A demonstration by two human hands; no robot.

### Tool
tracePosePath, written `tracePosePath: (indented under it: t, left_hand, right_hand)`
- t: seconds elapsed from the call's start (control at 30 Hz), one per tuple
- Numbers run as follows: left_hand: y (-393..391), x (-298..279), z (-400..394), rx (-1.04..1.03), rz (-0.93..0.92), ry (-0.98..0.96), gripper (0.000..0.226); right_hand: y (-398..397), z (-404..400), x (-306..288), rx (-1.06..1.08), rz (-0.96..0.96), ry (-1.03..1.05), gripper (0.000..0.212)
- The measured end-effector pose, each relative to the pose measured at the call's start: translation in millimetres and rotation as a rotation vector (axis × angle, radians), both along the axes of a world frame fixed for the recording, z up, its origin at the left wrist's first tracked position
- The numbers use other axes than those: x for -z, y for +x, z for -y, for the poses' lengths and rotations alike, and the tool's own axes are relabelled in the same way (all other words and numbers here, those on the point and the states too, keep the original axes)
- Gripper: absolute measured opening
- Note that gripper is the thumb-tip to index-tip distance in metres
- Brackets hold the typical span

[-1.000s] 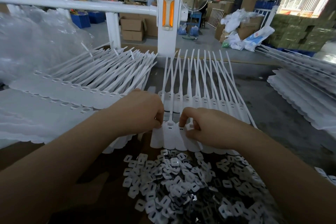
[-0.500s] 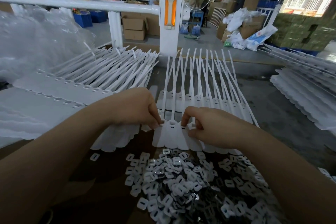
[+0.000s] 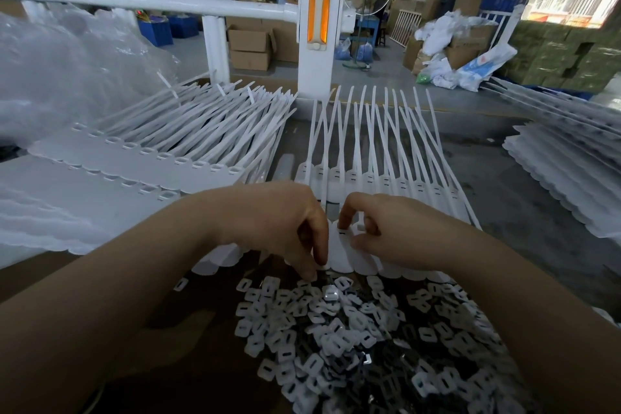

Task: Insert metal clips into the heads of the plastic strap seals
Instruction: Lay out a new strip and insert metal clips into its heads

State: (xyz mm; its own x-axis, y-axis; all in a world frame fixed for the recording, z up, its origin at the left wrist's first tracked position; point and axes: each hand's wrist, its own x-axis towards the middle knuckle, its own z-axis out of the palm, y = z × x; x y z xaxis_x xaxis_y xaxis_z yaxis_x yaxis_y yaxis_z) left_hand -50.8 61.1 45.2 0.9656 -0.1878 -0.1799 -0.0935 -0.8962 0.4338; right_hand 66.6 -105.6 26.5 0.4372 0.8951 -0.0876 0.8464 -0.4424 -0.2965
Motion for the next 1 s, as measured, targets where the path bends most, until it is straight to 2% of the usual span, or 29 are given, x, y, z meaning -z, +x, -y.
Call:
tracePosePath:
  t: [0.3, 0.43, 0.57, 0.73, 0.87, 1.0]
  left_hand:
    - [-1.2, 1.2, 4.9, 0.05, -0.09, 0.016, 0.009]
    - [-3.3, -0.9, -0.9, -0.103, -0.017, -0.21, 0.008]
    - [-1.4, -1.0, -8.7, -0.321, 0.175, -0.44, 0.007]
    - [0.0, 0.4, -7.5, -0.398, 0.194, -0.549, 0.008]
    - [-0.1, -0.4, -6.6, -0.391, 0.202, -0.563, 0.008]
    - [-0.8, -0.2, -7.1, -0.399, 0.153, -0.592, 0.01]
  right_hand:
    - [0.1, 0.1, 0.9, 0.006, -0.001, 0.011, 0.017]
    - [-2.0, 0.6, -3.9, 0.032, -0.048, 0.062, 0.013]
    - [-7.8, -2.0, -11.1, 0.082, -0.297, 0.247, 0.012]
    - [-11.7, -0.7, -14.8, 0.093, -0.453, 0.351, 0.007]
    - [-11.7, -1.8, -13.5, 0.097, -0.461, 0.423, 0.005]
    - [-13.8, -4.2, -12.9, 0.082, -0.312, 0.43, 0.007]
